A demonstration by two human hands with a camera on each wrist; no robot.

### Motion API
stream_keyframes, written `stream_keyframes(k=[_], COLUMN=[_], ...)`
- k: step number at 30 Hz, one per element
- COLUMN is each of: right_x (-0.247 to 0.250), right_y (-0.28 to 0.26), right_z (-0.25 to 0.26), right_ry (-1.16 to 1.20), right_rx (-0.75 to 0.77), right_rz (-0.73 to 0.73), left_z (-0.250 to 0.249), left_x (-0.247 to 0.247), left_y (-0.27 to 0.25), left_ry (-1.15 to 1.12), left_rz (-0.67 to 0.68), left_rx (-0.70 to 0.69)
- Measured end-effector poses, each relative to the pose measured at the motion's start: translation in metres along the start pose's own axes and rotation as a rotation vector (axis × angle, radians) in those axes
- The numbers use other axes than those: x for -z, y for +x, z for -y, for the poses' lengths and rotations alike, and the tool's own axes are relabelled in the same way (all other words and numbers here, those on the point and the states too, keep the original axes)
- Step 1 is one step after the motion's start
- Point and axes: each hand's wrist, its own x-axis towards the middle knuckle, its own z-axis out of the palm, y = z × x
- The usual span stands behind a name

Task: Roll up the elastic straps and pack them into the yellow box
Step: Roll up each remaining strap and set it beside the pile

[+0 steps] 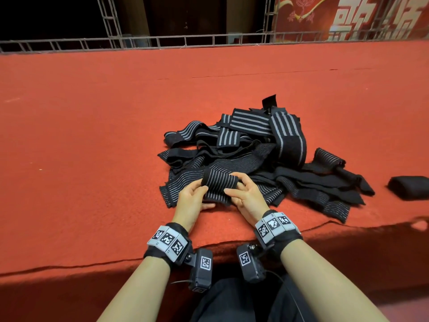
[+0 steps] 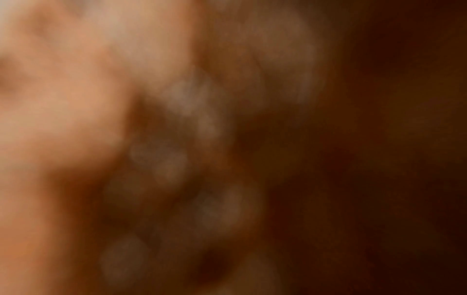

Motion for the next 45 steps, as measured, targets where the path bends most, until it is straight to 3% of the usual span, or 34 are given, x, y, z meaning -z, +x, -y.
stream_keyframes(k=[10, 16, 21, 24, 31, 34, 41, 45], right_x=[-0.004, -0.009, 0.004, 0.022, 0.091, 0.132, 0.228, 0.276], right_y=[-0.007, -0.012, -0.023, -0.024, -0.035, -0.043, -0.051, -0.038], right_z=[0.003, 0.017, 0.047, 0.08, 0.16, 0.186, 0.252, 0.276], right_ry=[-0.15, -0.111, -0.22, -0.167, -0.134, -0.12, -0.496, -0.643], right_rx=[0.029, -0.09, -0.016, 0.009, 0.11, 0.122, -0.048, -0.063], right_rz=[-0.022, -0.025, -0.077, -0.118, -0.328, -0.424, -0.61, -0.68], left_z=[-0.005, -0.007, -0.034, -0.056, -0.082, -0.075, -0.056, -0.04], left_x=[-0.005, -0.003, -0.026, -0.059, -0.165, -0.218, -0.339, -0.388], left_y=[-0.004, -0.007, -0.007, 0.002, 0.015, 0.02, 0.03, 0.045], left_ry=[0.063, 0.078, 0.084, 0.109, -0.033, -0.005, 0.066, 0.179], left_rz=[-0.029, -0.049, 0.072, 0.15, 0.372, 0.385, 0.369, 0.377], left_rx=[0.009, 0.009, 0.042, 0.01, 0.15, 0.163, 0.169, 0.181])
